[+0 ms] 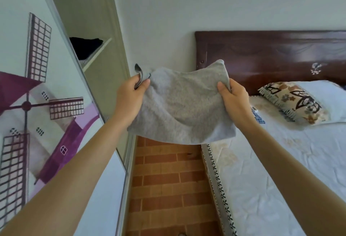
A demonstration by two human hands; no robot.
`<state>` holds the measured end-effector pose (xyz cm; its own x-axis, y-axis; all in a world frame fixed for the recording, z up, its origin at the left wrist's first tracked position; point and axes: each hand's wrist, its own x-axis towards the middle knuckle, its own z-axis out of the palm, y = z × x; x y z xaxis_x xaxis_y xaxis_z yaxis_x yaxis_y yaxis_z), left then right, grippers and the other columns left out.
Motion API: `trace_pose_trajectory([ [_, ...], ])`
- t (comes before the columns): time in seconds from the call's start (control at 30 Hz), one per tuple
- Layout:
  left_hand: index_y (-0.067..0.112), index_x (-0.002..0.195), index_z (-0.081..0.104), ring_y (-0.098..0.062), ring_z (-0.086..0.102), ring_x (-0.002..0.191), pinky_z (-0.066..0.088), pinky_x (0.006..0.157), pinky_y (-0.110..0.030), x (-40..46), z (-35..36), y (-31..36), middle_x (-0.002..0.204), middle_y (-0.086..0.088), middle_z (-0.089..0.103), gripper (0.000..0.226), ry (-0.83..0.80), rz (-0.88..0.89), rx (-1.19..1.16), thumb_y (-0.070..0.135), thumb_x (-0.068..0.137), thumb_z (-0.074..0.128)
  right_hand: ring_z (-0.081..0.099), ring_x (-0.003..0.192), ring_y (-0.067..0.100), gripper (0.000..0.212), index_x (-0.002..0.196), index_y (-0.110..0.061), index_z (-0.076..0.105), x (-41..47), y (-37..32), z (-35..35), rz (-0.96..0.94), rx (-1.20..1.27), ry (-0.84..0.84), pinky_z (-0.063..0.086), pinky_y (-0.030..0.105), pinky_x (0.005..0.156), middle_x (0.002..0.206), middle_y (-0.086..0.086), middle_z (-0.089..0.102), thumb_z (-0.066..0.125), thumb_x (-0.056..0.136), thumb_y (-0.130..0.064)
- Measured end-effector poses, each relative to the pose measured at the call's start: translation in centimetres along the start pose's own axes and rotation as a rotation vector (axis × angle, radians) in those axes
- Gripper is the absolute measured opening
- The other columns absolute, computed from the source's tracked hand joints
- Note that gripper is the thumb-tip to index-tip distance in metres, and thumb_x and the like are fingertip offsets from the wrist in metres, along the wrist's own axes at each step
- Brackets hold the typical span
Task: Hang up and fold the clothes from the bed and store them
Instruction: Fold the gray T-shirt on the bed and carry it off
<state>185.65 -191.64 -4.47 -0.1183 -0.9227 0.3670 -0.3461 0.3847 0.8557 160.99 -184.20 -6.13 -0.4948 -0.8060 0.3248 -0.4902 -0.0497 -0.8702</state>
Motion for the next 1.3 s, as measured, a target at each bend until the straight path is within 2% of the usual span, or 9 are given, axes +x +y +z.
trace_pose_trajectory([
  [0.13, 0.02, 0.098, 0.065, -0.014, 0.064, 0.089, 0.051, 0.088, -0.043, 7.4, 2.1, -0.1, 0.089, 0.007, 0.067, 0.014, 0.04, -0.016, -0.028, 0.029, 0.1, 0.054, 0.051, 0.069, 0.014, 0.032, 0.085, -0.001, 0.054, 8.9, 0.1, 1.5, 0.003, 0.056, -0.027, 0.04, 0.033, 0.065, 0.075, 0.002, 0.057, 0.051, 0.1, -0.029],
  [0.27, 0.002, 0.1, 0.065, -0.037, 0.063, 0.093, 0.049, 0.085, -0.053, 12.7, 2.5, -1.9, 0.097, -0.022, 0.066, 0.031, 0.128, -0.056, -0.041, 0.031, 0.099, 0.055, 0.059, 0.076, 0.02, 0.031, 0.091, -0.002, 0.059, 15.4, 0.1, 4.9, -0.027, 0.096, -0.101, 0.047, 0.038, 0.071, 0.086, 0.01, 0.065, 0.05, 0.1, -0.03],
  [0.5, -0.004, 0.093, 0.06, -0.044, 0.059, 0.09, 0.049, 0.078, -0.056, 19.9, 2.3, -7.3, 0.094, -0.029, 0.062, 0.037, 0.171, -0.111, 0.002, 0.033, 0.097, 0.055, 0.058, 0.073, 0.014, 0.028, 0.084, -0.009, 0.059, 22.5, 2.0, 12.4, 0.004, 0.107, -0.205, 0.046, 0.033, 0.068, 0.081, 0.0, 0.063, 0.051, 0.101, -0.029],
  [0.6, -0.006, 0.092, 0.058, -0.041, 0.059, 0.082, 0.048, 0.07, -0.048, 23.7, 2.7, -10.0, 0.093, -0.03, 0.061, 0.039, 0.16, -0.114, 0.027, 0.033, 0.097, 0.055, 0.058, 0.072, 0.014, 0.03, 0.087, -0.005, 0.06, 25.3, 2.9, 15.4, 0.027, 0.121, -0.208, 0.046, 0.032, 0.067, 0.08, 0.001, 0.063, 0.051, 0.102, -0.03],
  [0.83, 0.0, 0.091, 0.064, -0.038, 0.063, 0.086, 0.051, 0.077, -0.051, 34.8, 1.5, -15.2, 0.09, -0.022, 0.067, 0.03, 0.233, -0.084, 0.013, 0.028, 0.098, 0.055, 0.063, 0.075, 0.025, 0.03, 0.087, -0.005, 0.061, 35.3, 1.2, 23.8, -0.009, 0.109, -0.228, 0.049, 0.041, 0.067, 0.083, 0.011, 0.066, 0.053, 0.1, -0.029],
  [0.97, -0.004, 0.081, 0.057, -0.017, 0.047, 0.064, 0.038, 0.062, -0.029, 42.4, -0.7, -16.8, 0.072, -0.011, 0.054, 0.033, 0.293, -0.04, 0.021, 0.024, 0.098, 0.055, 0.06, 0.074, 0.03, 0.036, 0.096, 0.006, 0.059, 41.5, -1.8, 29.1, -0.077, 0.118, -0.234, 0.045, 0.038, 0.064, 0.093, 0.026, 0.065, 0.053, 0.1, -0.03],
  [1.07, 0.01, 0.067, 0.045, -0.006, 0.034, 0.056, 0.027, 0.052, -0.019, 47.1, -1.8, -17.8, 0.061, 0.003, 0.04, 0.035, 0.343, -0.02, 0.02, 0.022, 0.098, 0.055, 0.058, 0.074, 0.032, 0.044, 0.098, 0.008, 0.055, 45.2, -2.8, 32.5, -0.115, 0.156, -0.22, 0.046, 0.041, 0.064, 0.097, 0.031, 0.062, 0.052, 0.097, -0.036],
  [1.17, 0.014, 0.064, 0.037, -0.008, 0.029, 0.055, 0.023, 0.05, -0.022, 50.1, -2.2, -19.7, 0.059, 0.004, 0.033, 0.039, 0.351, -0.04, 0.025, 0.021, 0.098, 0.055, 0.06, 0.075, 0.033, 0.043, 0.099, 0.008, 0.055, 47.8, -2.5, 35.6, -0.11, 0.148, -0.235, 0.049, 0.044, 0.066, 0.097, 0.031, 0.061, 0.052, 0.097, -0.035],
  [1.3, -0.007, 0.076, 0.046, -0.017, 0.039, 0.065, 0.031, 0.061, -0.03, 53.2, -3.1, -23.2, 0.068, -0.012, 0.044, 0.042, 0.357, -0.076, -0.016, 0.03, 0.094, 0.056, 0.062, 0.083, 0.04, 0.04, 0.097, 0.007, 0.056, 51.0, -1.6, 39.7, -0.1, 0.107, -0.266, 0.051, 0.054, 0.076, 0.095, 0.028, 0.063, 0.053, 0.098, -0.033],
])
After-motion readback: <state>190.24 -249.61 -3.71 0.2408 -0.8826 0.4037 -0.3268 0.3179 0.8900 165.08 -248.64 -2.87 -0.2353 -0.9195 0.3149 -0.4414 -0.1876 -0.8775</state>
